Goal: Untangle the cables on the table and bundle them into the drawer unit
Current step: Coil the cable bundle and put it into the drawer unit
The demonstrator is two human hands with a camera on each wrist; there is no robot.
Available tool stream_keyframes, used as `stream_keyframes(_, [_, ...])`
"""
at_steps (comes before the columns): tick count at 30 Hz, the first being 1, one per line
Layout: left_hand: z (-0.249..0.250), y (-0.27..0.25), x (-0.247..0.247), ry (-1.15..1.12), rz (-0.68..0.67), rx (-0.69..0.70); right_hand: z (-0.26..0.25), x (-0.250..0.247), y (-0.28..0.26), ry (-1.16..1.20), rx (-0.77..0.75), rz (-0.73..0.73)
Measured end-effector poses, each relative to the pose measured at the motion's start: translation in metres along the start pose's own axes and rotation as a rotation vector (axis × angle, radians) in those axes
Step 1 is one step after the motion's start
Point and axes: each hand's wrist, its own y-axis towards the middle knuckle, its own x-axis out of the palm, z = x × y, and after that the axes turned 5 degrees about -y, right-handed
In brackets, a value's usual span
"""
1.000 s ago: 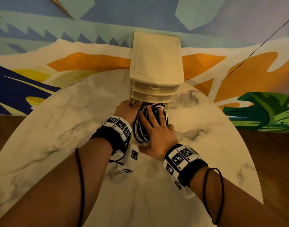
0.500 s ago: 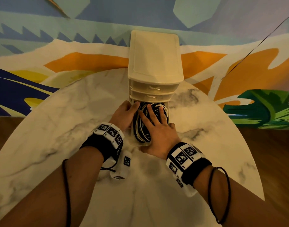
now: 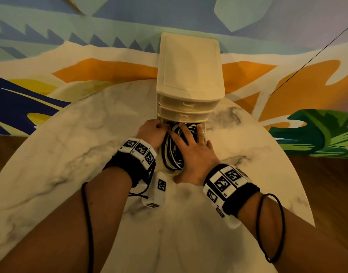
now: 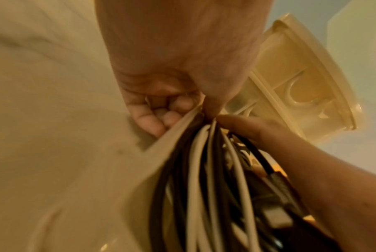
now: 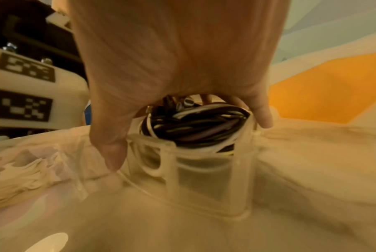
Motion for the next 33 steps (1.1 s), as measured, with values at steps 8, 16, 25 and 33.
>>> stream_keyframes(8, [-0.001,0.004,0.0,-0.065,0.038,0.031,0.008,0.0,0.0,0.022,-0.085,0.029])
stream_keyframes(16, [0.001,0.002,-0.007,0.012,0.045,0.065,0.011,0.01,0.001,-0.043,-0.139,0.082])
stream_keyframes(25, [-0.009,-0.071,0.015,0.662,0.024,0.686,0.01,0.017,0.002,-0.043,-0.139,0.112])
stream_keyframes(33, [-0.012,-0.065,0.014,0.801,-0.062,0.629,0.013,0.023,0.002,-0.038,-0.136,0.136])
